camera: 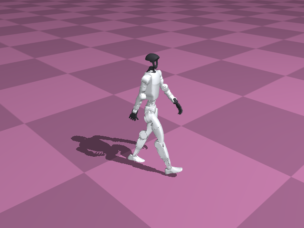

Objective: Walk run

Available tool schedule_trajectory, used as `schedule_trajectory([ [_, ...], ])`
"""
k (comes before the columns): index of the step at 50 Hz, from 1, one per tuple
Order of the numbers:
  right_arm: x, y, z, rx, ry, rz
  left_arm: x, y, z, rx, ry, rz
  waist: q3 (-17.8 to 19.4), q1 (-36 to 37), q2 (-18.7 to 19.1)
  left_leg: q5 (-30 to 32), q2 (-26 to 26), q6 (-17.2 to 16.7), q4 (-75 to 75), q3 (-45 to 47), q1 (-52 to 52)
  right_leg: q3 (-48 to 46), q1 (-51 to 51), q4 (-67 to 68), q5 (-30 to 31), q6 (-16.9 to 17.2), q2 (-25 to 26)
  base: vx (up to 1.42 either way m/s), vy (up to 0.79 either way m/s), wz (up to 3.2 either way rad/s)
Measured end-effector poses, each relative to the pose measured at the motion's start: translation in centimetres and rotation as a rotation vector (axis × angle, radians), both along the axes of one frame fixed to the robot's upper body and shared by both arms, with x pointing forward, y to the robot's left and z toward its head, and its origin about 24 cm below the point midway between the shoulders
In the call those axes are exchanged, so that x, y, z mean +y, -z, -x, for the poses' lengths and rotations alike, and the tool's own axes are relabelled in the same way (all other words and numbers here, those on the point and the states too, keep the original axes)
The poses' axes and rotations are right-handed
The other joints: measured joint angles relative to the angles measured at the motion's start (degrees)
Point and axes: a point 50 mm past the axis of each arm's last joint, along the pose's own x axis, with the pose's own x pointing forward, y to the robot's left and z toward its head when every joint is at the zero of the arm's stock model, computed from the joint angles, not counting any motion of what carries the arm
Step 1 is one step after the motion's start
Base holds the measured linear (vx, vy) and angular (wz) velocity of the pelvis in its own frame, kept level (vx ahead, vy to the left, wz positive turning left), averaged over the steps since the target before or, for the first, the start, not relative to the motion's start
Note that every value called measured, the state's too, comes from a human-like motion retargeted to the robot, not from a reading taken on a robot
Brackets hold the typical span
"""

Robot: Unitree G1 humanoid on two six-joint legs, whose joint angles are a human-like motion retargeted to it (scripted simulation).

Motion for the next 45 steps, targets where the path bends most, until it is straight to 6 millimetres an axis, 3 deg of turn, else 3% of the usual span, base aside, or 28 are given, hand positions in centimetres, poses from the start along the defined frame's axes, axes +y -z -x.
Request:
schedule_trajectory([
  [2, -1.1, 0.7, -1.8, -0.045, 0.009, 0.066, -0.3, 1.5, 2.7, 0.079, -0.018, 0.006, -1.34, -1.71, 0.69, 6.73, 0.59, -3.61, 2.44, -0.75, 0.33, 0.29, -0.78, 5.05, 0.33, -4.92, 1.08, 1.07, -0.39, 0.47],
  [3, -1.6, 0.9, -2.5, -0.068, 0.020, 0.102, -0.6, 2.5, 4.6, 0.139, -0.028, 0.015, -1.59, -3.37, 1.26, 12.07, 1.22, -5.55, 4.49, -2.24, 0.63, -1.18, 0.09, 6.14, 4.25, -4.43, 0.54, 1.15, -0.41, 0.90],
  [5, -2.7, 1.5, -4.4, -0.129, 0.043, 0.169, -1.3, 4.3, 9.1, 0.293, -0.059, 0.038, -1.92, -5.71, 2.60, 25.74, 2.18, -10.25, 11.36, -5.05, -0.51, 8.03, 2.11, 8.78, 5.16, -7.85, 3.87, 1.14, -0.42, 0.76],
  [7, -3.6, 2.0, -6.6, -0.201, 0.084, 0.210, -2.1, 5.6, 14.1, 0.483, -0.070, 0.048, -1.08, -6.03, 2.74, 36.63, 1.88, -14.32, 24.15, -6.38, -4.81, 8.30, 3.96, 12.33, 3.43, -9.45, 3.75, 1.19, -0.44, 0.30],
  [10, -4.8, 2.5, -10.8, -0.295, 0.145, 0.242, -2.4, 6.0, 20.6, 0.760, -0.036, 0.028, 0.74, -5.17, 3.43, 42.50, 5.43, -14.67, 46.20, -5.97, -14.18, 1.80, 9.71, 13.66, -0.23, -10.99, 4.24, 0.98, -0.37, 0.07],
  [12, -5.8, 2.6, -13.9, -0.373, 0.172, 0.275, -3.1, 6.0, 24.4, 0.894, 0.007, 0.001, -0.28, -3.67, 0.09, 37.86, 6.16, -7.27, 46.82, 1.05, -18.57, 4.08, 12.57, 11.74, -0.88, -12.08, 2.98, 0.87, -0.34, 0.06],
  [15, -7.5, 2.3, -18.3, -0.525, 0.176, 0.340, -4.1, 5.3, 29.5, 1.027, 0.030, -0.023, 0.80, -0.13, -1.55, 27.16, 8.37, -2.44, 48.47, 5.48, -26.42, 5.42, 17.39, 9.29, -0.86, -12.82, 4.49, 1.02, -0.33, -0.35],
  [18, -9.4, 1.4, -22.1, -0.689, 0.134, 0.403, -5.1, 4.1, 34.1, 1.133, -0.027, 0.016, 1.43, 5.86, -4.72, 19.30, 5.49, 0.39, 40.95, 7.32, -34.21, 3.97, 21.93, 6.40, -0.54, -13.34, 3.81, 0.91, -0.26, -0.91],
  [22, -12.0, -0.3, -26.1, -0.868, 0.059, 0.487, -6.2, 2.3, 38.7, 1.272, -0.172, 0.070, 2.36, 10.99, -4.55, 15.28, 4.22, 4.28, 18.94, 8.56, -39.32, 3.01, 27.45, 4.24, -2.92, -14.00, 7.22, 0.90, -0.21, -0.26],
  [25, -13.7, -1.4, -27.6, -0.936, 0.016, 0.557, -6.9, 1.1, 41.1, 1.349, -0.308, 0.080, 2.36, 13.03, -4.34, 10.14, 4.14, 6.00, 3.15, 16.59, -40.51, 2.86, 31.41, 3.53, -5.22, -14.26, 9.22, 0.97, -0.14, 0.23],
  [27, -14.3, -1.5, -27.6, -0.931, 0.012, 0.591, -7.3, 0.6, 41.9, 1.381, -0.403, 0.084, 1.53, 12.05, -4.60, 6.04, 0.58, 5.52, -4.39, 16.65, -40.73, -0.19, 33.43, 3.37, -5.22, -13.69, 9.47, 0.98, -0.11, 0.75],
  [30, -14.0, -0.8, -26.0, -0.864, 0.047, 0.600, -8.1, 0.5, 42.1, 1.397, -0.520, 0.134, 0.62, 13.91, -5.69, 5.41, 0.70, 8.51, -3.56, 21.09, -39.31, 1.14, 36.09, 5.56, -1.50, -10.70, 9.99, 1.10, -0.08, -0.16],
  [32, -12.9, 0.1, -24.0, -0.793, 0.083, 0.563, -9.0, 1.0, 41.3, 1.358, -0.564, 0.200, -0.60, 16.88, -7.56, 5.97, 2.35, 11.80, 0.16, 26.62, -38.15, 0.35, 36.94, 8.31, 6.16, -5.85, 7.71, 1.13, -0.03, -1.00],
  [34, -11.2, 1.1, -21.7, -0.717, 0.098, 0.484, -9.2, 1.8, 39.8, 1.275, -0.592, 0.264, -1.68, 19.24, -8.39, 10.40, 3.25, 13.37, 2.25, 24.31, -37.50, -0.02, 37.56, 11.97, 17.31, -0.05, 6.91, 1.26, -0.15, -0.91],
  [35, -10.2, 1.5, -20.5, -0.679, 0.094, 0.433, -9.0, 2.3, 38.8, 1.224, -0.602, 0.290, -2.28, 19.39, -8.55, 10.13, 4.16, 13.62, 4.16, 22.03, -36.90, -0.34, 37.68, 14.03, 23.29, 2.45, 7.34, 1.34, -0.24, -0.11],
  [37, -8.5, 2.1, -17.7, -0.593, 0.059, 0.343, -8.0, 3.4, 36.3, 1.125, -0.612, 0.313, -1.78, 17.58, -8.31, 5.23, 1.86, 13.62, 10.38, 11.14, -37.98, 2.03, 33.04, 29.29, 29.06, 5.98, 9.42, 1.34, -0.11, 0.90],
  [38, -8.0, 2.3, -16.5, -0.549, 0.043, 0.318, -7.4, 4.0, 34.5, 1.078, -0.607, 0.313, -0.68, 16.11, -8.27, 3.56, 0.69, 13.62, 12.52, 10.90, -36.61, 2.86, 30.12, 39.18, 29.06, 7.47, 9.96, 1.22, 0.01, 1.55],
  [40, -6.9, 2.5, -13.9, -0.455, 0.032, 0.286, -6.1, 5.2, 30.2, 0.977, -0.585, 0.290, -0.40, 15.24, -4.89, 2.44, 2.93, 13.62, 11.26, 13.41, -31.37, 7.19, 26.38, 45.49, 29.06, 7.80, 15.81, 1.01, 0.14, 1.52],
  [42, -5.6, 2.5, -11.1, -0.365, 0.035, 0.255, -5.0, 6.1, 25.1, 0.833, -0.524, 0.272, -0.72, 15.01, -0.25, 2.30, 4.01, 13.62, 8.18, 8.82, -27.60, 7.00, 21.49, 45.87, 24.89, 3.58, 19.27, 0.98, 0.23, 1.42],
  [45, -3.4, 2.2, -7.4, -0.268, 0.058, 0.191, -4.0, 6.3, 16.8, 0.555, -0.378, 0.269, -0.17, 12.47, 2.61, 2.46, 2.00, 13.62, 4.88, 4.39, -22.22, 5.78, 14.57, 46.85, 16.02, -2.11, 15.17, 0.95, 0.11, 2.03],
])
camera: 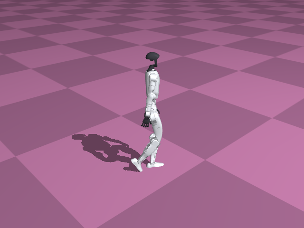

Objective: Walk run

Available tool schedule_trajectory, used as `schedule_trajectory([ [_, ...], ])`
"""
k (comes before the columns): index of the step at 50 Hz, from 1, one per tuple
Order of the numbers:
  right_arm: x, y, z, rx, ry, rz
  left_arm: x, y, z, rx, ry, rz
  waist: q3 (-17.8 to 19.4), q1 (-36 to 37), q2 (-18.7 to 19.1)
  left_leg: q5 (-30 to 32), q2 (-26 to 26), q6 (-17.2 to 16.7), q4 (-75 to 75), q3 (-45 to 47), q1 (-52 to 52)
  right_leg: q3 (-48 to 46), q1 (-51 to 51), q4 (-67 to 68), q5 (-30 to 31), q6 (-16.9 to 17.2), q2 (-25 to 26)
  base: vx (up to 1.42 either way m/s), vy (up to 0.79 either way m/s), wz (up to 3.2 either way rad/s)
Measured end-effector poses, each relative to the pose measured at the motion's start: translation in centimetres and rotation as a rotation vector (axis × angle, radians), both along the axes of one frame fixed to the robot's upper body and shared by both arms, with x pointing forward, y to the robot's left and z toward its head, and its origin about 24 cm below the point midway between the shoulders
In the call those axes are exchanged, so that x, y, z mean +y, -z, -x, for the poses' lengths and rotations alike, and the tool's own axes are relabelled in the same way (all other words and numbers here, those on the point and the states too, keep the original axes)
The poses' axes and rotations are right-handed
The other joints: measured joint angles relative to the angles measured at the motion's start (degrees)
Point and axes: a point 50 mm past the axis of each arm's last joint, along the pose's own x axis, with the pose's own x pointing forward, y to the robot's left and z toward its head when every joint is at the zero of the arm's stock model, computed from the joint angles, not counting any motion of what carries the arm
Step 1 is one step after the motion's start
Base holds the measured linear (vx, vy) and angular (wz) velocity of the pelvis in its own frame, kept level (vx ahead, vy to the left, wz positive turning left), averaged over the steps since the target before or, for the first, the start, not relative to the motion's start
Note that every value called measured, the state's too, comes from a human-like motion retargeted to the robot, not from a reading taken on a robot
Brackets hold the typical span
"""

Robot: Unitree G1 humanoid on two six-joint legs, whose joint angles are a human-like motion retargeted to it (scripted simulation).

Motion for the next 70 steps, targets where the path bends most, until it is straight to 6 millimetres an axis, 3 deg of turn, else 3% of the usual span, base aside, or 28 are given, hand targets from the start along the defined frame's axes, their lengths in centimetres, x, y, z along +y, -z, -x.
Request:
schedule_trajectory([
  [4, 2.4, -0.9, 4.1, 0.102, 0.025, -0.102, 1.0, -2.4, -9.8, -0.360, 0.183, -0.056, 0.21, -6.63, 2.32, -0.34, -2.25, 0.00, -3.31, -7.33, 6.09, -2.95, -6.34, -12.52, -8.65, -2.38, -10.11, 0.86, -0.07, 2.43],
  [8, 4.2, -1.8, 6.4, 0.185, 0.007, -0.192, 2.4, -6.2, -16.6, -0.596, 0.346, -0.144, 1.31, -11.52, 0.40, -2.21, -6.14, -0.01, -4.63, -14.78, 12.43, 0.00, -9.74, -31.16, -11.16, -1.96, -17.12, 0.84, -0.30, 2.02],
  [10, 4.6, -2.0, 6.8, 0.209, -0.022, -0.227, 3.2, -7.6, -18.6, -0.649, 0.400, -0.189, 2.14, -12.40, -0.33, -3.21, -6.52, -0.72, -5.03, -17.59, 15.85, 5.93, -11.22, -39.63, -13.73, -2.79, -17.10, 0.93, -0.47, 1.12],
  [13, 4.4, -2.0, 6.8, 0.224, -0.074, -0.247, 4.2, -8.0, -19.0, -0.646, 0.425, -0.237, 2.79, -10.62, -0.81, -3.70, -5.90, -2.91, -4.71, -17.74, 20.45, 6.03, -12.17, -48.13, -19.30, 7.30, -17.53, 0.94, -0.49, 0.15],
  [14, 4.0, -1.9, 6.5, 0.225, -0.092, -0.239, 4.3, -7.8, -18.6, -0.630, 0.415, -0.246, 2.73, -10.22, -1.05, -2.98, -5.97, -4.00, -4.09, -17.49, 21.41, 4.84, -12.52, -47.50, -19.86, 7.27, -17.33, 0.88, -0.43, -0.06],
  [16, 2.8, -1.5, 5.6, 0.222, -0.121, -0.196, 4.4, -6.6, -16.9, -0.577, 0.372, -0.250, 1.70, -10.25, -1.64, 0.57, -6.39, -7.01, -2.27, -17.07, 22.13, 3.40, -13.15, -43.29, -19.84, 4.03, -16.30, 0.92, -0.39, 0.28],
  [17, 2.1, -1.4, 5.1, 0.218, -0.128, -0.164, 4.2, -5.8, -15.6, -0.540, 0.345, -0.242, 1.07, -11.14, -1.84, 3.73, -6.56, -8.98, -0.62, -17.45, 22.18, 1.05, -13.11, -41.07, -18.29, 3.94, -16.75, 1.14, -0.45, 1.20],
  [18, 1.5, -1.2, 4.7, 0.214, -0.124, -0.126, 3.9, -4.8, -13.9, -0.494, 0.321, -0.227, 0.85, -13.32, -1.69, 8.17, -6.39, -11.31, 2.20, -19.04, 22.32, -3.34, -12.21, -39.76, -13.72, 6.48, -18.61, 1.16, -0.47, 1.54],
  [20, 0.3, -0.9, 3.6, 0.183, -0.097, -0.048, 3.0, -2.9, -10.0, -0.384, 0.276, -0.191, 0.36, -14.80, 0.01, 20.28, -5.25, -18.54, 10.11, -20.53, 20.50, 9.88, -10.29, -36.97, -11.91, 3.74, -14.35, 1.08, -0.44, 1.28],
  [22, -1.0, -0.5, 1.8, 0.131, -0.030, 0.013, 1.5, -1.1, -5.3, -0.221, 0.232, -0.160, 0.81, -15.15, 2.33, 29.27, -2.03, -26.35, 24.54, -18.25, 14.40, 6.80, -9.22, -33.85, -13.99, 0.16, -13.31, 1.03, -0.41, 0.96],
  [24, -2.4, -0.2, -0.9, 0.084, 0.034, 0.049, 0.8, -0.2, -0.8, -0.030, 0.177, -0.140, 1.03, -15.48, 1.50, 35.10, 0.26, -28.80, 36.30, -13.37, 8.39, 1.07, -6.21, -33.17, -16.13, -0.94, -15.76, 0.89, -0.39, 0.87],
  [25, -3.0, -0.1, -2.4, 0.063, 0.068, 0.064, 0.3, 0.0, 1.4, 0.063, 0.157, -0.121, 0.88, -15.53, 0.47, 37.58, 0.62, -28.02, 40.34, -10.95, 5.71, -4.24, -4.38, -33.67, -16.46, -1.29, -18.40, 0.75, -0.32, 0.73],
  [28, -4.5, 0.1, -7.3, -0.071, 0.162, 0.142, -1.4, 0.0, 7.3, 0.256, 0.204, -0.027, 1.72, -13.51, -1.02, 27.56, 3.02, -18.53, 44.86, -4.37, -1.57, 1.17, 0.04, -35.81, -17.11, -3.72, -14.64, 0.79, -0.29, 0.35],
  [32, -7.5, -0.9, -13.8, -0.358, 0.223, 0.253, -2.4, -1.1, 14.0, 0.460, 0.311, 0.026, 3.40, -4.76, -5.09, 17.46, 2.99, -13.85, 41.16, 3.57, -11.86, -3.05, 6.13, -39.86, -15.94, -4.30, -16.58, 0.79, -0.25, -0.58],
  [36, -11.2, -3.1, -18.5, -0.575, 0.197, 0.344, -2.0, -2.8, 19.1, 0.633, 0.390, 0.015, 3.90, 0.56, -5.46, 11.97, 2.95, -8.13, 22.99, 6.02, -18.62, -6.00, 11.05, -42.38, -18.42, -5.68, -13.75, 0.73, -0.19, 0.27],
  [40, -14.5, -5.3, -20.6, -0.673, 0.130, 0.476, -1.6, -4.4, 22.5, 0.778, 0.322, -0.018, 4.09, 2.19, -4.72, 7.05, 2.25, -6.18, 1.29, 15.33, -19.36, -9.90, 16.53, -43.61, -22.30, -6.11, -10.45, 0.91, -0.13, 0.99],
  [42, -15.5, -5.7, -20.3, -0.666, 0.120, 0.535, -1.7, -4.9, 23.4, 0.829, 0.225, -0.030, 3.06, 0.70, -4.69, 2.88, -1.45, -5.92, -6.04, 16.36, -18.98, -13.02, 18.46, -43.57, -22.79, -5.45, -9.32, 0.95, -0.10, 1.47],
  [45, -15.6, -5.2, -19.0, -0.608, 0.140, 0.573, -3.0, -5.0, 23.6, 0.845, 0.052, -0.009, 2.01, 2.45, -6.33, 4.05, -1.75, -1.07, -7.17, 22.34, -16.53, -13.38, 20.72, -41.41, -19.37, -2.46, -9.21, 1.01, -0.09, 0.26],
  [47, -14.4, -4.2, -17.7, -0.553, 0.158, 0.539, -4.4, -4.4, 22.7, 0.789, -0.061, 0.031, 1.39, 5.45, -8.56, 4.73, 0.51, 0.00, -3.78, 26.33, -14.85, -12.61, 21.93, -38.63, -12.17, 1.87, -10.86, 1.15, -0.19, -0.92],
  [49, -12.6, -3.0, -16.3, -0.502, 0.165, 0.462, -5.4, -3.4, 20.8, 0.676, -0.162, 0.079, 0.83, 7.11, -9.18, 5.58, 1.93, 0.00, -1.19, 22.62, -14.38, -11.54, 22.51, -34.74, -1.32, 6.29, -10.51, 1.21, -0.25, -0.34],
  [51, -10.5, -2.0, -14.6, -0.455, 0.133, 0.351, -5.8, -2.2, 18.0, 0.543, -0.244, 0.120, 0.29, 5.73, -7.81, 1.98, 2.36, 0.00, 2.91, 14.15, -14.89, -9.01, 20.31, -27.39, 9.35, 8.65, -7.10, 1.06, -0.10, 0.88],
  [53, -8.8, -1.2, -12.8, -0.399, 0.082, 0.241, -5.6, -1.1, 14.3, 0.428, -0.295, 0.136, 1.43, 3.49, -6.20, -0.58, 1.80, 0.00, 5.80, 11.35, -12.78, -5.41, 14.97, -11.94, 12.94, 9.92, -3.41, 0.99, 0.06, 1.77],
  [55, -7.3, -0.5, -10.1, -0.310, 0.054, 0.166, -4.7, -0.2, 10.1, 0.330, -0.296, 0.121, 1.28, 2.74, -2.31, -1.25, 3.43, 0.00, 4.71, 9.48, -9.56, -1.43, 10.82, -6.54, 13.04, 10.07, 3.16, 0.81, 0.15, 2.02],
  [57, -6.0, -0.2, -6.8, -0.200, 0.033, 0.130, -4.0, 0.3, 5.2, 0.196, -0.233, 0.122, 1.12, 2.84, 0.29, -1.62, 1.98, 0.00, 2.75, 5.25, -6.36, 0.83, 6.13, -1.61, 4.84, 9.23, 3.57, 0.87, 0.28, 1.97],
  [62, -1.6, -0.3, 0.5, 0.006, -0.015, -0.013, -2.9, -1.1, -7.6, -0.246, 0.103, 0.095, 1.26, -2.31, 4.39, -1.26, -0.95, 0.00, -1.38, -5.42, 1.30, -2.82, -2.85, -4.42, -10.69, -0.34, -5.52, 0.84, 0.06, 2.76],
  [65, 0.8, -1.0, 3.8, 0.106, -0.013, -0.107, -2.2, -3.9, -14.3, -0.479, 0.303, 0.038, 2.00, -4.95, 4.85, -2.14, -3.17, 0.00, -1.40, -12.01, 4.75, -3.40, -5.45, -16.45, -11.60, -1.42, -11.40, 0.80, -0.15, 2.54],
  [67, 2.3, -1.4, 5.1, 0.155, -0.007, -0.172, -1.4, -5.9, -17.7, -0.590, 0.403, -0.014, 3.36, -6.60, 3.30, -2.90, -5.41, 0.00, -1.20, -15.39, 7.97, -0.25, -6.42, -25.30, -11.95, -0.37, -13.97, 0.89, -0.32, 2.24],
  [70, 3.8, -1.8, 6.0, 0.200, -0.031, -0.266, -0.4, -8.0, -20.5, -0.683, 0.481, -0.097, 5.65, -7.29, 0.48, -3.65, -8.70, 0.00, -1.20, -19.52, 13.60, 8.18, -7.88, -37.14, -14.78, -0.39, -16.05, 0.81, -0.32, 1.42],
])
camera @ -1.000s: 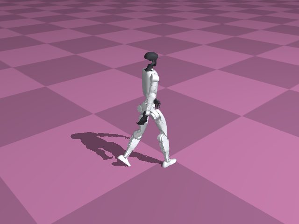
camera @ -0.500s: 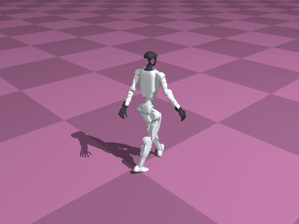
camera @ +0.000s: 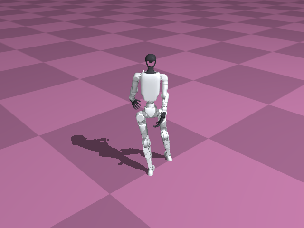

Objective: Walk run

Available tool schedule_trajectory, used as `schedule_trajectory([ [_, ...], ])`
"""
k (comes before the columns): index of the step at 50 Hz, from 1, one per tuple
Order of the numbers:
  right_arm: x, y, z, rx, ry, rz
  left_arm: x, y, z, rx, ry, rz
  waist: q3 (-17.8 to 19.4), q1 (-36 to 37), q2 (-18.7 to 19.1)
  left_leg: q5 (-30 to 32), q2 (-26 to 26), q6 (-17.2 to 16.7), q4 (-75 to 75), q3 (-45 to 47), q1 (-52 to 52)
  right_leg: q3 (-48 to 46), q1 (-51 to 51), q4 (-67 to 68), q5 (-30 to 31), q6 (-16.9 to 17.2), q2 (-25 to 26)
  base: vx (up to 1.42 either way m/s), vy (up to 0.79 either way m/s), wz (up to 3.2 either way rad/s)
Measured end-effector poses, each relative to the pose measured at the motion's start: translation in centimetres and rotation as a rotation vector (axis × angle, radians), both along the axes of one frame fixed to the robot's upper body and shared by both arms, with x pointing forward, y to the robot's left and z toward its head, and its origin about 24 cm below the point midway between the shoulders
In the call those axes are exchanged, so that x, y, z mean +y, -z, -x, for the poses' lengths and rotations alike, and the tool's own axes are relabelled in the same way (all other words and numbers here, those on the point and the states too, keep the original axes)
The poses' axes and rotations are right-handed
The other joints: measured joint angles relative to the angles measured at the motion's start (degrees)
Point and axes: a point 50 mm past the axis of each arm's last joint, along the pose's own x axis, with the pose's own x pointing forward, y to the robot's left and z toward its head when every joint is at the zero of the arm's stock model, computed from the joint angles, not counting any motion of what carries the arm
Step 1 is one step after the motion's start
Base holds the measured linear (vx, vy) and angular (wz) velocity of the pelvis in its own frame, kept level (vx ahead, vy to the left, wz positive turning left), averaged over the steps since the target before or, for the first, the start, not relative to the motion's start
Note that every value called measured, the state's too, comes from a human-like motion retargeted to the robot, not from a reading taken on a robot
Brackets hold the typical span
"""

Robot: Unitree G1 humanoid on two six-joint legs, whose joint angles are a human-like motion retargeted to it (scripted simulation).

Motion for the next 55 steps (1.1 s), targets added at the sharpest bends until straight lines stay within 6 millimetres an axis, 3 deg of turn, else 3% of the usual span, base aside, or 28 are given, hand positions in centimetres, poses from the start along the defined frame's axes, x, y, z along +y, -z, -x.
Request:
schedule_trajectory([
  [3, -0.3, -0.1, 0.2, 0.009, -0.060, -0.032, 0.4, 0.1, 0.0, -0.021, -0.037, -0.039, 0.94, 0.37, -0.42, 0.57, -0.53, -0.73, -0.49, -1.85, 5.17, 0.52, -0.50, -9.21, -4.61, 7.53, -2.05, 0.84, -0.32, 0.70],
  [4, -0.8, -0.1, 0.2, 0.011, -0.090, -0.021, 0.6, 0.5, 0.7, -0.005, -0.068, -0.041, 0.79, -0.06, -0.25, 1.20, -0.19, -1.52, -0.32, -2.44, 6.45, -1.42, -0.50, -9.86, -5.22, 8.08, -2.32, 0.88, -0.37, 0.70],
  [7, -2.9, 0.2, -0.5, 0.015, -0.172, 0.071, 0.6, 2.8, 4.1, 0.106, -0.180, -0.020, -1.09, -1.14, -0.68, 5.79, -0.18, -5.39, 1.19, -2.96, 8.63, -2.46, -0.35, -5.62, -3.28, 5.60, -1.05, 0.99, -0.39, 0.59],
  [8, -3.6, 0.4, -0.9, 0.012, -0.186, 0.116, 0.4, 3.8, 5.8, 0.165, -0.214, -0.004, -1.94, -1.80, -0.89, 8.68, -0.35, -7.42, 2.60, -3.23, 8.78, -6.80, -0.60, -3.46, -0.81, 6.55, -2.06, 1.05, -0.43, 0.87],
  [10, -4.7, 0.7, -2.0, -0.018, -0.185, 0.194, -0.1, 5.7, 9.9, 0.311, -0.275, 0.022, -2.89, -3.86, 0.34, 17.41, 1.07, -12.66, 8.25, -4.63, 8.01, 0.82, 0.53, -0.71, 1.44, 4.79, 1.19, 0.91, -0.41, 1.03],
  [13, -6.3, 1.2, -4.6, -0.092, -0.095, 0.272, -1.6, 7.7, 17.0, 0.586, -0.343, 0.040, -2.99, -4.50, 3.09, 34.22, 4.44, -24.92, 24.56, -2.28, 1.34, -2.16, 1.37, 5.36, -3.65, -1.55, 2.76, 0.93, -0.38, 1.06],
  [15, -7.7, 1.4, -7.0, -0.136, -0.020, 0.315, -1.9, 8.1, 21.1, 0.760, -0.369, 0.028, -3.14, -5.56, 2.25, 42.00, 6.08, -29.95, 35.55, 3.31, -4.45, -6.23, 4.60, 5.17, -5.97, -3.78, 0.64, 0.84, -0.31, 1.44],
  [17, -8.7, 1.6, -9.7, -0.192, 0.056, 0.360, -2.4, 8.2, 25.0, 0.912, -0.345, -0.008, -3.10, -4.82, 0.53, 40.47, 8.14, -24.91, 41.62, 8.85, -9.80, -8.31, 7.33, 4.23, -6.82, -5.57, 0.25, 0.82, -0.36, 1.02],
  [20, -10.4, 1.5, -13.9, -0.323, 0.139, 0.456, -3.4, 7.9, 29.9, 1.057, -0.263, -0.061, -2.12, -2.11, -1.15, 29.54, 10.55, -15.55, 45.78, 16.50, -18.00, -10.05, 12.12, 1.32, -6.22, -6.37, 0.37, 0.72, -0.28, 0.55],
  [23, -12.9, 0.7, -17.9, -0.502, 0.175, 0.547, -3.9, 7.2, 33.7, 1.144, -0.152, -0.081, -1.55, 4.41, -4.06, 21.48, 9.89, -13.15, 42.78, 22.06, -26.85, -9.92, 16.46, -2.36, -4.81, -6.54, -0.18, 0.73, -0.18, -0.14],
  [26, -15.4, -0.7, -21.1, -0.658, 0.174, 0.625, -3.7, 6.3, 36.9, 1.230, -0.097, -0.108, -1.55, 7.92, -4.56, 15.95, 10.09, -9.18, 31.64, 24.48, -33.04, -12.93, 20.33, -5.00, -5.11, -6.04, 1.39, 0.85, -0.20, 0.53],
  [28, -17.1, -1.8, -22.6, -0.734, 0.155, 0.687, -3.5, 5.6, 38.8, 1.278, -0.110, -0.131, -1.54, 8.78, -4.27, 14.59, 11.55, -5.91, 21.58, 28.17, -35.20, -15.21, 22.81, -6.04, -6.12, -5.78, 3.05, 0.95, -0.18, 1.01],
  [31, -18.9, -3.1, -24.0, -0.807, 0.109, 0.780, -3.5, 4.6, 41.3, 1.364, -0.195, -0.144, -1.96, 9.35, -4.12, 11.12, 11.00, -5.33, 6.72, 34.58, -36.43, -18.66, 26.43, -7.19, -7.38, -5.62, 5.58, 0.72, -0.15, 0.94],
  [33, -19.4, -3.4, -24.2, -0.828, 0.089, 0.819, -3.6, 4.0, 42.6, 1.426, -0.283, -0.139, -2.80, 9.38, -4.55, 8.21, 9.35, -4.21, -0.13, 38.16, -36.23, -22.32, 28.54, -7.43, -7.10, -4.66, 6.45, 1.00, -0.13, 0.74],
  [35, -19.2, -3.2, -23.9, -0.822, 0.087, 0.830, -4.0, 3.6, 43.3, 1.470, -0.381, -0.116, -3.51, 10.16, -6.39, 9.63, 8.40, -0.18, -2.62, 42.21, -35.06, -22.78, 29.93, -6.07, -4.92, -2.54, 5.70, 1.13, -0.18, 0.14],
  [38, -17.5, -1.9, -22.2, -0.761, 0.094, 0.776, -5.2, 3.9, 42.9, 1.435, -0.529, -0.045, -4.10, 14.70, -10.66, 10.58, 11.90, 0.00, 2.31, 45.25, -31.85, -22.05, 32.05, -1.31, 6.14, 0.51, 3.42, 1.28, -0.43, -0.76],
  [40, -15.6, -0.8, -20.8, -0.715, 0.094, 0.700, -5.9, 4.8, 40.9, 1.355, -0.620, 0.050, -4.73, 13.89, -9.87, 6.83, 10.37, 0.00, 6.96, 30.01, -35.42, -22.47, 30.56, 4.56, 18.88, 1.36, 5.06, 1.14, -0.12, 0.58],
  [42, -13.9, 0.2, -18.5, -0.649, 0.094, 0.629, -6.3, 6.1, 37.6, 1.241, -0.674, 0.153, -4.07, 13.10, -7.09, 3.79, 11.94, 0.00, 10.09, 29.22, -32.37, -17.25, 27.16, 15.28, 27.58, 1.51, 9.02, 1.14, 0.15, 1.40],
  [43, -13.3, 0.6, -17.1, -0.609, 0.094, 0.597, -6.3, 6.7, 35.7, 1.173, -0.692, 0.195, -3.56, 12.41, -6.45, 1.95, 11.21, 0.00, 10.37, 30.62, -28.82, -18.12, 24.58, 24.56, 27.76, 0.65, 8.91, 1.15, 0.12, 1.68],
  [45, -11.3, 1.3, -14.4, -0.511, 0.088, 0.507, -5.5, 7.7, 31.4, 1.028, -0.721, 0.238, -4.23, 12.12, -2.12, 1.16, 13.62, 0.00, 7.54, 28.65, -23.74, -17.03, 21.17, 27.63, 26.33, -0.24, 14.70, 1.02, 0.15, 1.63],
  [48, -8.9, 1.8, -10.3, -0.360, 0.068, 0.393, -4.2, 8.4, 24.0, 0.818, -0.660, 0.242, -4.24, 10.69, 1.32, 1.04, 11.99, 0.00, 4.89, 21.61, -19.16, -15.88, 13.17, 35.03, 16.36, -1.81, 16.13, 0.94, 0.10, 2.05],
  [51, -6.3, 1.7, -6.8, -0.274, 0.057, 0.313, -3.5, 7.9, 16.3, 0.552, -0.492, 0.203, -4.36, 7.03, 3.67, 1.46, 10.23, 0.00, 1.30, 14.93, -13.68, -17.37, 6.51, 34.16, 8.12, -3.83, 12.59, 0.95, -0.02, 2.68],
  [55, -3.5, 1.3, -3.7, -0.203, 0.048, 0.222, -2.7, 4.3, 6.7, 0.194, -0.242, 0.181, -4.25, 1.38, 3.45, 0.90, 7.06, 0.00, -0.03, 8.05, -8.46, -16.85, 0.13, 21.27, 4.40, -2.86, 4.88, 0.94, -0.23, 2.53],
])
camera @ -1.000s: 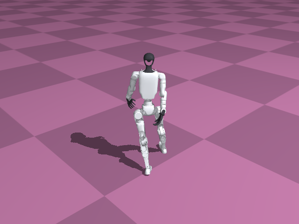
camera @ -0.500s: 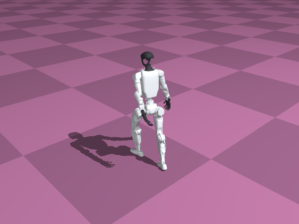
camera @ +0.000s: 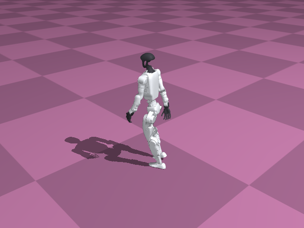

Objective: Walk run

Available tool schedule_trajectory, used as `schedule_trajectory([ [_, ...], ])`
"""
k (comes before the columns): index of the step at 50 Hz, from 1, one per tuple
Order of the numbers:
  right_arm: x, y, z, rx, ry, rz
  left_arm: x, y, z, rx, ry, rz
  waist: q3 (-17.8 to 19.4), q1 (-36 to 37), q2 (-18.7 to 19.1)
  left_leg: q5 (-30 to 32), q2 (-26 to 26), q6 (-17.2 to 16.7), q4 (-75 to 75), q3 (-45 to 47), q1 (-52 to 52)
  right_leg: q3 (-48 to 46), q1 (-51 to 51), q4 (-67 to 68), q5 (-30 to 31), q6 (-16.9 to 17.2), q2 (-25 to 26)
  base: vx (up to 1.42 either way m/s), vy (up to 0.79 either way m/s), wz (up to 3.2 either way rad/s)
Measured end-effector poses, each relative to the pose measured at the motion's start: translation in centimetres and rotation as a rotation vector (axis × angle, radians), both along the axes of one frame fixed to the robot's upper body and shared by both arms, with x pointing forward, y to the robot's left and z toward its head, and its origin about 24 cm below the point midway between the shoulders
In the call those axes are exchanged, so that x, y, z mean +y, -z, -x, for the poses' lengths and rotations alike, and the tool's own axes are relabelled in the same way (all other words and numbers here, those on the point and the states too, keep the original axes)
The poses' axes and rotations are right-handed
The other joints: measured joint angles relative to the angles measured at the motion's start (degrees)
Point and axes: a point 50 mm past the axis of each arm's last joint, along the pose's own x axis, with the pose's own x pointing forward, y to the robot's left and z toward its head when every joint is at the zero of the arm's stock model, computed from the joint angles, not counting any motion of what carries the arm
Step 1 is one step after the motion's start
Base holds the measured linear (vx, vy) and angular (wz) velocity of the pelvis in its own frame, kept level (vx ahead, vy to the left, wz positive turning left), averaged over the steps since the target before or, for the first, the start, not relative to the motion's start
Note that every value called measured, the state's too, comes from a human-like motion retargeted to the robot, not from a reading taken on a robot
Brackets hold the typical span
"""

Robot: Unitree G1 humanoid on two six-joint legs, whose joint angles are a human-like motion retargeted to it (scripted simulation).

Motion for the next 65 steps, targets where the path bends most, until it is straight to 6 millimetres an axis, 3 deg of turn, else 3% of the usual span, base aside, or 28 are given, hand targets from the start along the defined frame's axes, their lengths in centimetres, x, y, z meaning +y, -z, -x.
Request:
schedule_trajectory([
  [4, 1.8, -0.3, 1.4, -0.009, 0.009, -0.019, 0.3, -4.4, -5.9, -0.305, 0.127, -0.042, 1.64, -3.04, -2.25, -0.19, -3.97, 0.00, -0.84, -5.73, 7.68, 10.07, -2.87, -18.00, -3.36, 1.22, -4.04, 0.87, -0.26, 1.67],
  [6, 1.8, -0.3, 1.7, -0.020, 0.008, -0.002, 0.2, -5.9, -7.2, -0.412, 0.139, -0.057, 2.84, -3.10, -2.58, 1.44, -5.19, -0.34, -1.99, -6.72, 12.38, 17.41, -3.22, -25.55, -6.91, 3.82, -4.55, 0.99, -0.19, 0.60],
  [8, 1.1, -0.3, 1.4, -0.036, -0.010, 0.030, 0.3, -6.5, -7.3, -0.472, 0.116, -0.068, 3.63, -3.31, -2.01, 4.09, -4.43, -2.54, -1.82, -6.63, 15.91, 15.49, -3.45, -29.63, -8.60, 7.32, -5.33, 1.02, -0.34, 0.17],
  [11, -1.0, 0.1, -0.4, -0.091, -0.064, 0.124, 0.3, -5.8, -5.6, -0.482, 0.034, -0.053, 2.60, -3.19, -2.29, 13.59, -4.47, -8.66, 1.20, -4.49, 17.43, 8.02, -3.44, -24.83, -6.83, 6.98, -4.87, 1.10, -0.43, -0.04],
  [13, -2.3, 0.3, -2.2, -0.159, -0.087, 0.208, 0.0, -4.4, -3.3, -0.442, -0.022, -0.024, 2.34, -5.68, -1.07, 24.91, -3.73, -15.43, 7.29, -6.61, 16.46, 16.72, -2.62, -20.25, -6.28, 6.90, -1.73, 1.40, -0.52, 0.89],
  [15, -3.7, 0.4, -4.3, -0.247, -0.081, 0.301, -1.0, -2.6, -0.1, -0.364, -0.067, 0.013, 2.68, -7.72, 1.88, 36.28, -1.79, -23.70, 19.77, -7.99, 12.10, 16.91, -1.94, -15.71, -9.48, 3.70, -0.70, 1.13, -0.35, 1.06],
  [17, -5.1, 0.3, -7.1, -0.341, -0.054, 0.373, -1.9, -1.2, 2.5, -0.286, -0.088, 0.034, 2.83, -7.11, 1.90, 41.47, -1.18, -26.43, 34.12, -3.19, 5.24, 13.69, 0.68, -13.36, -12.88, -0.49, -0.54, 0.99, -0.30, 0.37],
  [18, -5.7, 0.2, -8.7, -0.386, -0.035, 0.402, -2.2, -0.8, 3.6, -0.257, -0.084, 0.042, 2.65, -6.12, 0.63, 42.45, -1.50, -25.87, 39.23, -0.69, 2.24, 11.41, 2.36, -13.46, -13.64, -1.43, -2.63, 0.98, -0.30, 0.23],
  [20, -6.6, -0.2, -11.9, -0.490, 0.001, 0.447, -2.6, -0.2, 5.7, -0.218, -0.077, 0.041, 2.59, -4.59, -1.32, 34.06, 2.30, -17.90, 45.84, 7.94, -3.71, 13.16, 5.20, -13.50, -15.32, -4.18, -1.43, 1.02, -0.28, 0.39],
  [23, -8.2, -1.7, -16.2, -0.700, 0.038, 0.534, -2.6, 0.0, 8.0, -0.210, -0.122, 0.024, 3.55, -0.61, -2.23, 24.14, 4.38, -11.94, 48.71, 12.83, -13.44, 11.49, 10.82, -16.99, -14.30, -4.92, -1.16, 1.12, -0.20, 0.28],
  [27, -9.8, -5.1, -20.3, -1.002, 0.045, 0.608, -1.7, -0.7, 9.4, -0.279, -0.224, 0.027, 3.78, 6.90, -5.14, 14.52, 2.18, -8.81, 35.18, 16.01, -23.55, 7.74, 18.21, -23.03, -8.68, -4.17, -1.56, 0.92, -0.17, 0.00],
  [30, -10.4, -7.6, -21.8, -1.161, 0.045, 0.610, -0.9, -1.6, 9.5, -0.338, -0.273, 0.041, 3.67, 11.24, -5.46, 10.07, 2.96, -4.21, 16.94, 21.18, -26.16, 3.12, 23.63, -25.93, -3.90, -2.61, 0.25, 1.22, -0.11, 0.39],
  [33, -10.3, -9.3, -22.3, -1.262, 0.040, 0.574, -0.6, -2.5, 8.8, -0.395, -0.305, 0.058, 2.87, 11.60, -6.59, 6.08, 0.64, -0.90, 4.32, 25.02, -24.96, -3.11, 28.26, -25.79, 1.40, 0.19, 0.90, 1.31, -0.15, 0.93],
  [35, -9.7, -9.7, -22.5, -1.300, 0.033, 0.530, -0.4, -3.2, 7.9, -0.443, -0.332, 0.063, 2.46, 13.09, -8.89, 11.79, 4.56, 0.00, 5.09, 29.17, -23.15, -3.09, 30.79, -23.12, 7.16, 1.27, 2.16, 1.42, -0.71, 0.21],
  [37, -8.9, -9.6, -22.0, -1.310, 0.035, 0.476, -0.6, -4.0, 6.7, -0.496, -0.343, 0.079, 1.66, 13.18, -10.04, 0.89, 5.33, 0.00, 11.67, 28.77, -20.95, -3.15, 31.18, -16.26, 16.19, 5.62, 2.58, 1.43, -0.39, 0.59],
  [38, -8.4, -9.4, -21.6, -1.309, 0.040, 0.442, -0.8, -4.5, 5.9, -0.527, -0.350, 0.093, 1.83, 12.54, -9.47, -1.46, 3.94, 0.00, 16.30, 19.42, -23.34, -1.02, 29.89, -10.77, 21.61, 7.81, 4.64, 1.29, -0.01, 1.35],
  [40, -7.5, -9.1, -21.2, -1.313, 0.062, 0.379, -1.5, -5.9, 3.4, -0.625, -0.355, 0.147, 3.43, 10.53, -9.18, -5.90, 0.45, 0.00, 22.96, 12.85, -22.86, 2.51, 24.12, 9.78, 23.42, 9.70, 7.00, 1.25, -0.02, 1.70],
  [43, -6.0, -8.4, -20.2, -1.298, 0.152, 0.243, -2.5, -8.7, -0.4, -0.769, -0.358, 0.230, 2.31, 10.78, -3.89, -9.06, 7.15, 0.00, 22.18, 13.48, -15.17, 5.13, 17.27, 15.11, 20.10, 6.08, 15.73, 1.30, 0.07, 1.15],
  [45, -6.1, -8.4, -18.9, -1.291, 0.224, 0.189, -3.0, -10.6, -2.2, -0.858, -0.368, 0.296, 1.92, 10.69, -1.97, -8.67, 5.43, 0.00, 19.53, 9.56, -11.58, 6.02, 11.79, 17.76, 12.69, 3.07, 15.20, 1.12, 0.18, 1.48],
  [48, -6.9, -8.9, -16.9, -1.304, 0.306, 0.210, -3.3, -12.9, -3.2, -0.955, -0.326, 0.361, 0.98, 7.22, -0.30, -3.17, 2.48, 0.00, 11.23, 6.00, -4.08, 2.82, 4.27, 13.54, 2.82, -0.92, 7.40, 1.05, 0.14, 2.35],
  [50, -7.7, -9.5, -15.9, -1.324, 0.338, 0.250, -3.4, -13.9, -3.4, -1.000, -0.279, 0.373, 0.49, 2.92, 0.23, 2.52, -0.68, 0.00, 5.88, 2.08, 0.60, -0.05, 0.22, 6.79, -1.96, 0.72, -0.36, 1.30, 0.04, 3.04],
  [53, -8.3, -10.3, -15.4, -1.352, 0.345, 0.286, -2.9, -14.5, -3.1, -1.032, -0.211, 0.336, 0.83, -1.42, -0.08, 9.53, -2.16, -2.68, 3.09, -2.56, 6.64, 3.49, -2.53, -10.01, -6.70, 1.27, -3.26, 1.28, -0.29, 2.53],
  [56, -8.3, -11.2, -16.6, -1.405, 0.327, 0.293, -1.9, -14.0, -2.5, -1.017, -0.150, 0.279, 1.64, -2.49, -0.78, 17.25, -1.75, -6.62, 2.84, -5.14, 12.10, 13.88, -2.52, -22.86, -13.17, 3.98, -3.00, 1.10, -0.41, 1.46],
  [58, -8.2, -11.9, -17.8, -1.450, 0.304, 0.297, -1.4, -13.1, -1.7, -0.969, -0.112, 0.247, 2.55, -2.49, -1.94, 23.49, -2.45, -10.86, 7.49, -6.54, 14.51, 12.31, -1.94, -23.83, -8.92, 6.69, -5.17, 1.09, -0.40, 1.05],
  [60, -7.9, -12.5, -19.2, -1.496, 0.276, 0.291, -0.6, -11.8, -0.6, -0.902, -0.083, 0.220, 2.49, -2.41, -3.14, 31.83, -4.41, -17.38, 18.77, -7.56, 12.81, 4.04, -0.78, -18.47, -9.57, 4.33, -7.32, 1.35, -0.57, 0.88],
  [62, -7.0, -12.6, -20.8, -1.533, 0.278, 0.260, 0.3, -10.2, 1.2, -0.819, -0.059, 0.188, 2.57, 0.47, -2.63, 39.02, -3.42, -20.39, 33.38, -3.12, 7.10, 15.15, 0.86, -11.14, -14.10, 0.24, -0.13, 1.22, -0.58, 0.81],
  [63, -7.2, -12.7, -22.0, -1.556, 0.307, 0.245, 0.3, -9.5, 1.8, -0.782, -0.051, 0.179, 3.24, -1.48, -1.24, 39.47, -0.67, -21.55, 42.14, -4.92, 2.88, 8.57, 0.93, -8.81, -15.25, 0.61, -2.31, 0.97, -0.38, 1.92],
  [65, -6.8, -13.1, -24.1, -1.593, 0.340, 0.166, -0.3, -8.0, 3.3, -0.705, -0.088, 0.180, 2.88, -0.91, -2.79, 32.64, 3.70, -15.56, 49.96, 3.63, -3.66, 5.41, 5.37, -9.90, -17.39, -0.80, -3.38, 0.98, -0.31, 1.18],
])
